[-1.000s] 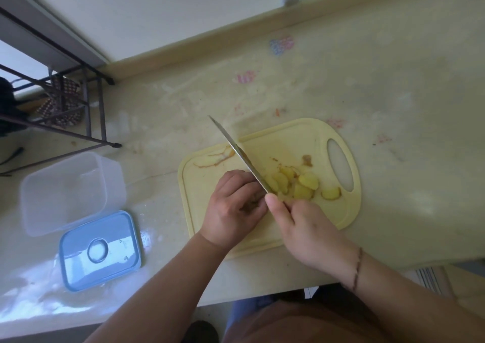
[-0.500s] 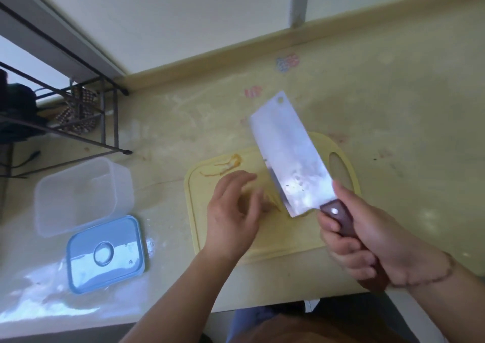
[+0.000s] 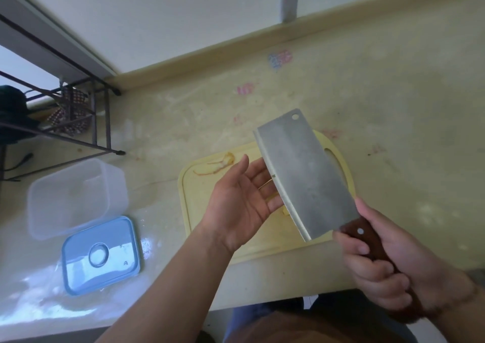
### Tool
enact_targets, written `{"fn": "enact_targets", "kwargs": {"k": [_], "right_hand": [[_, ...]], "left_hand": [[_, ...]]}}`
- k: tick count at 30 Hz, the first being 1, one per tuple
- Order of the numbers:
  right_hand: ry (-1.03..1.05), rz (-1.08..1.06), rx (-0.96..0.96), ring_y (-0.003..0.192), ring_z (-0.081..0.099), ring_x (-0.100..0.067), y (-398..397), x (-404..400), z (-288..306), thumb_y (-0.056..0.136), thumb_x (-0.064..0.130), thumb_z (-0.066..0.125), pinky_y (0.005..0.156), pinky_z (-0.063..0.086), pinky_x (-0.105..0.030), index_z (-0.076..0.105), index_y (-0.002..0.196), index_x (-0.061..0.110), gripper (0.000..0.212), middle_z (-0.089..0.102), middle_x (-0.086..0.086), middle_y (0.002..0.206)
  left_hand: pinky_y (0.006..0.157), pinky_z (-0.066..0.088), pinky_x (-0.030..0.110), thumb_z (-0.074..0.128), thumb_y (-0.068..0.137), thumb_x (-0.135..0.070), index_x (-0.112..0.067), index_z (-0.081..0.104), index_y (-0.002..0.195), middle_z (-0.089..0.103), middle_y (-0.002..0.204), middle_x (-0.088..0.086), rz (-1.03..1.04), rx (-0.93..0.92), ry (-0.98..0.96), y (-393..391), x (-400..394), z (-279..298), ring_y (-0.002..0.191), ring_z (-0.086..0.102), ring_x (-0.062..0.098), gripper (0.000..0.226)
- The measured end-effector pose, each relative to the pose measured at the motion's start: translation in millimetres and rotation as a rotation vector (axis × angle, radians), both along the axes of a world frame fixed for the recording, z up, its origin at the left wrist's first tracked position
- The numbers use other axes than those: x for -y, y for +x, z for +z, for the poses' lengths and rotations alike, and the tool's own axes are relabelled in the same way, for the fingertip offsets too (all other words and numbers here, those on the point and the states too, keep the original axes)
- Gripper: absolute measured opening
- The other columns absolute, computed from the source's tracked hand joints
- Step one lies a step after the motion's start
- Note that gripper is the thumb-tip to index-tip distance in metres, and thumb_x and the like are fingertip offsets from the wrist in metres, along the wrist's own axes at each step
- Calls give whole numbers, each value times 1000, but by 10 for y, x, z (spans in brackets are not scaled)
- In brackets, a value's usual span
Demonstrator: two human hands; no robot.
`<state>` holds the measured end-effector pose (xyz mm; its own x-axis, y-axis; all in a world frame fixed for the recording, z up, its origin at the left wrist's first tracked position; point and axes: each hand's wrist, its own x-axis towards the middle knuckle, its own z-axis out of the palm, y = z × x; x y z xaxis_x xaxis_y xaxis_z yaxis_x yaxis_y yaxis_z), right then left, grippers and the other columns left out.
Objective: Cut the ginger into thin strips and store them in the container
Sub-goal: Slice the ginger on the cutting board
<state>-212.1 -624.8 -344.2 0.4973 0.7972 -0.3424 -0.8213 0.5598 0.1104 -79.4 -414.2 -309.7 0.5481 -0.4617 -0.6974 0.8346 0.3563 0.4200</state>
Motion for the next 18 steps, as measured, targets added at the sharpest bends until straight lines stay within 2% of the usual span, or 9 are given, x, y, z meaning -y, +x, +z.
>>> {"fn": "enact_targets", "kwargs": {"k": [2, 4, 7, 10, 13, 14, 15, 18], "right_hand": [[8, -16, -5, 45, 48, -10, -29, 50, -20, 97, 73, 31, 43, 37, -22, 51, 89, 13, 64, 54, -1, 63], [7, -37, -11, 45, 42, -13, -46, 103, -28, 98, 73, 26, 44, 37, -24, 50, 91, 12, 66, 55, -2, 66], [43, -74, -12, 48, 40, -16, -75, 183, -42, 99, 72, 21, 46, 37, -26, 48, 95, 9, 69, 45, -3, 66], [57, -106, -12, 50, 40, -19, -127, 273, -47, 98, 73, 18, 48, 35, -28, 47, 98, 9, 71, 38, -6, 68], [31, -120, -13, 48, 35, -17, -178, 356, -62, 98, 74, 18, 44, 28, -30, 44, 98, 8, 70, 37, -8, 68], [30, -128, -13, 48, 34, -17, -189, 373, -72, 98, 74, 18, 43, 26, -30, 44, 98, 8, 70, 36, -9, 68], [34, -136, -15, 49, 35, -18, -198, 388, -80, 98, 73, 19, 43, 26, -30, 43, 97, 8, 69, 36, -9, 68], [25, -169, -29, 50, 41, -19, -217, 428, -137, 100, 71, 21, 47, 34, -31, 43, 95, 7, 68, 41, -9, 67]], "left_hand": [[84, 59, 40, 51, 91, -37, 1, 62, 126, 64, 116, 16, 21, -13, -1, 1, -11, -24, 102, 65, 31, 52], [81, 60, 37, 56, 87, -28, 0, 68, 113, 65, 107, 16, 42, -15, -19, 12, -12, -23, 95, 66, 29, 40], [75, 62, 29, 60, 86, -8, -2, 68, 103, 72, 96, 14, -22, 108, 91, 3, 16, -15, 83, 72, 22, 20], [72, 60, 25, 56, 95, 8, -8, 68, 104, 75, 91, 8, -190, 393, 432, -14, 50, -33, 80, 74, 14, 23], [84, 59, 34, 65, 88, -12, -35, 73, 100, 76, 91, -7, -470, 763, 804, -30, 86, -120, 88, 72, 8, 27], [85, 58, 33, 67, 85, -14, -35, 75, 100, 74, 90, -12, -537, 860, 863, -41, 105, -146, 89, 69, 4, 27], [84, 56, 31, 69, 85, -9, -28, 77, 102, 72, 91, -12, -575, 954, 895, -48, 126, -171, 88, 66, 3, 27], [79, 51, 28, 68, 83, 4, -9, 75, 112, 66, 92, 1, -651, 1207, 1002, -29, 137, -266, 83, 61, 16, 32]]}}
